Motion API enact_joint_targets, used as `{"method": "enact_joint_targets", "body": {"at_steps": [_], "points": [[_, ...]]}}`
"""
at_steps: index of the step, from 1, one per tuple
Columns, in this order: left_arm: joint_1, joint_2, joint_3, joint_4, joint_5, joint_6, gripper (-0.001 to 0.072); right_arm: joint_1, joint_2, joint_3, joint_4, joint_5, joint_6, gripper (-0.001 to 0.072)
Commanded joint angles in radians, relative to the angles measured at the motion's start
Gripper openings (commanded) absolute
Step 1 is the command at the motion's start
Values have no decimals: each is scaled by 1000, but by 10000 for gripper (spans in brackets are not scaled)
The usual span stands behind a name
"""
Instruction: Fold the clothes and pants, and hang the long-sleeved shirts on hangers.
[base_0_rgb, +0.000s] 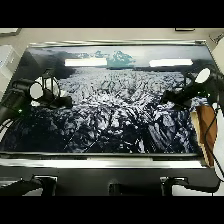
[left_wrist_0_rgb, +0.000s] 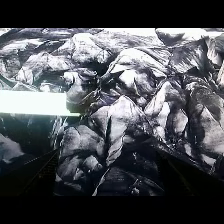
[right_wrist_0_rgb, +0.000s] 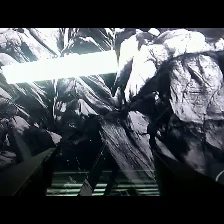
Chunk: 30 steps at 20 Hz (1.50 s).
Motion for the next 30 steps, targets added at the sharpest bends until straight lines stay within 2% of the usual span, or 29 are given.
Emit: {"method": "enact_joint_targets", "body": {"at_steps": [1,11,13,14,19,21,22,23,25,27,29,30], "points": [[-1,0,0,0,0,0,709,1,0,0,0,0,0,694],[-1,0,0,0,0,0,709,1,0,0,0,0,0,694],[-1,0,0,-1,2,-5,709,1,0,0,36,-8,83,694],[-1,0,0,-9,16,-23,709,1,0,0,48,-18,91,694],[-1,-19,0,-52,215,-27,710,0,-1,-1,-10,-183,32,694],[14,-32,13,-9,437,44,710,0,-1,-1,-27,-253,-41,694],[43,-53,55,51,529,41,709,0,-1,-1,-29,-266,-61,694],[90,-90,132,92,537,18,709,0,-1,-1,-34,-267,-61,694],[237,-214,357,102,377,-42,709,0,-1,-1,-48,-266,-97,694],[394,-340,563,76,104,-103,709,0,-1,-1,-47,-262,-113,693],[539,-436,655,-51,-125,-115,710,0,-1,-1,-46,-260,-112,693],[597,-468,652,-123,-187,-115,711,0,-1,-1,-41,-259,-112,693]]}}
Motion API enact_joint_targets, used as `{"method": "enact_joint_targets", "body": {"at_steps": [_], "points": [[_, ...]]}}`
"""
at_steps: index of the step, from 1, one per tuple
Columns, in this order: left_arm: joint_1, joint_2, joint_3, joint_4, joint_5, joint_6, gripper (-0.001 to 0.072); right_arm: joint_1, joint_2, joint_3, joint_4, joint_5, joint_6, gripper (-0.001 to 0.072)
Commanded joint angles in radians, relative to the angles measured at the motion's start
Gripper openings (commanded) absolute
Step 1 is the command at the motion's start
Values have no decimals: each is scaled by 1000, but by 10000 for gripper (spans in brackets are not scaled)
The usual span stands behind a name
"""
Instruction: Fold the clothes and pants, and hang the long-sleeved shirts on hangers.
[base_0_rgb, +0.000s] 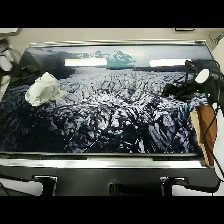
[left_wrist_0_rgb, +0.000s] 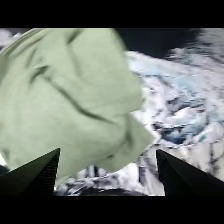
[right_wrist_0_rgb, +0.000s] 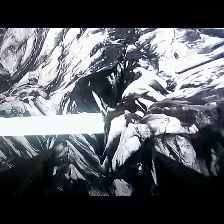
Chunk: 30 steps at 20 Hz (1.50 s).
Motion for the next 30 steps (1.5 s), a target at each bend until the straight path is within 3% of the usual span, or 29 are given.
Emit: {"method": "enact_joint_targets", "body": {"at_steps": [1,7,12,13,14,15,19,23,27,30], "points": [[215,-151,124,-192,-308,-35,711,0,-1,0,6,-7,-19,692],[225,-285,119,-331,-191,53,714,0,-1,0,14,-7,-15,674],[193,-357,119,-452,-154,193,708,0,-1,0,24,-6,-8,674],[190,-361,119,-452,-154,193,599,0,-1,0,33,-5,-8,674],[187,-360,119,-452,-155,194,205,0,-1,0,37,-2,-8,674],[185,-353,121,-463,-162,222,28,0,-1,0,37,-2,-8,674],[158,-225,125,-464,-116,295,26,0,4,2,35,10,-15,674],[61,100,124,-464,-85,435,26,0,53,80,27,58,-62,674],[-175,421,115,-462,-85,455,27,0,178,138,32,88,-61,674],[-420,547,79,-449,-84,418,27,0,290,140,28,145,-61,674]]}}
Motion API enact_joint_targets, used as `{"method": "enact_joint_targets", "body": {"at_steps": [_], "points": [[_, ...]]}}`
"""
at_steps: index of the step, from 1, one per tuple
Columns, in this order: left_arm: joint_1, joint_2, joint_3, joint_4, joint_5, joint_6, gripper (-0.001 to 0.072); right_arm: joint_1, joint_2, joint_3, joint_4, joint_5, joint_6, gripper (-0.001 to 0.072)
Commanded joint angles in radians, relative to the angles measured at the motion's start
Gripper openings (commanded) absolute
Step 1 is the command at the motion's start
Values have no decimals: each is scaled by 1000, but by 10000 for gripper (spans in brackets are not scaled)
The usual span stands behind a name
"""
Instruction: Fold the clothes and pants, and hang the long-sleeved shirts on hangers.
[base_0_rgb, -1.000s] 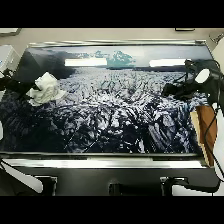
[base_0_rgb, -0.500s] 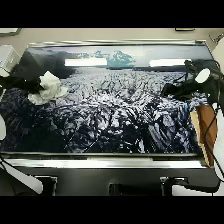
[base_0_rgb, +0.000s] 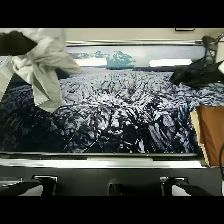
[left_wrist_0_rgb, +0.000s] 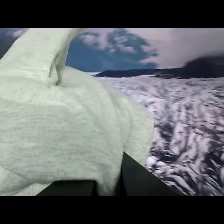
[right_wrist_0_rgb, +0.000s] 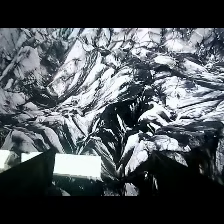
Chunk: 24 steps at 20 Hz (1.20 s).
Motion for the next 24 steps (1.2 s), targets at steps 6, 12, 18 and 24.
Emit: {"method": "enact_joint_targets", "body": {"at_steps": [6,12,18,24], "points": [[-543,103,-204,70,-3,-49,28,0,219,15,-20,300,-3,674],[-638,-249,-443,3,66,-34,28,0,211,-18,-34,378,29,674],[-563,-446,-275,-262,-101,11,709,0,56,-103,-27,311,34,679],[-209,-238,-230,-26,-367,-58,708,0,-221,-144,97,204,22,705]]}}
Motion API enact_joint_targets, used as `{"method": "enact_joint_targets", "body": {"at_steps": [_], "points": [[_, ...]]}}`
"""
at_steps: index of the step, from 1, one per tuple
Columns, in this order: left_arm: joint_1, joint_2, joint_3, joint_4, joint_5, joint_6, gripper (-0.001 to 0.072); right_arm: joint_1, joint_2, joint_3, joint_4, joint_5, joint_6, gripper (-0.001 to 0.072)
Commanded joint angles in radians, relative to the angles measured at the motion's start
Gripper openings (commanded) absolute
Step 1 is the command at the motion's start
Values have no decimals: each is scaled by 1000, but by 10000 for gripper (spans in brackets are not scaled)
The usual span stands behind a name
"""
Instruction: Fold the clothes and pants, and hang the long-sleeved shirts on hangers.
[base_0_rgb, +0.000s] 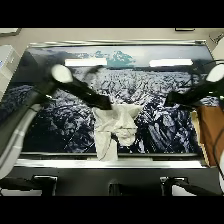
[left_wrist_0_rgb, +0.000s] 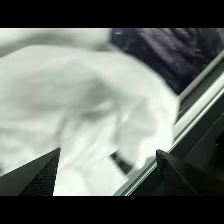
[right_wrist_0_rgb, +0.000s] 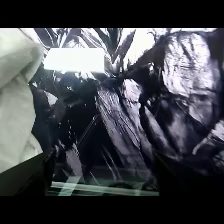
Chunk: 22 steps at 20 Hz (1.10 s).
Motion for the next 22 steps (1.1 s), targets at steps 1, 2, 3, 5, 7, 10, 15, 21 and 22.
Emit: {"method": "enact_joint_targets", "body": {"at_steps": [1,2,3,5,7,10,15,21,22], "points": [[153,111,-71,142,-148,-31,708,0,-157,-13,166,-97,-16,705],[161,150,-167,151,-142,-27,708,0,-191,-13,248,-129,-35,708],[161,181,-272,149,-124,-26,708,0,-224,-13,334,-161,-60,715],[124,237,-518,112,-27,-27,708,0,-285,-13,465,-205,-114,718],[64,251,-708,25,84,-27,708,2,-343,-13,528,-214,-117,719],[-51,247,-883,-65,282,-19,708,30,-407,-13,544,-214,-134,719],[-156,210,-924,-106,411,-39,708,94,-439,-13,547,-284,-161,718],[-223,159,-924,-198,498,-38,404,96,-446,-13,547,-274,-115,706],[-227,159,-924,-198,497,-38,314,96,-452,-13,548,-274,-90,673]]}}
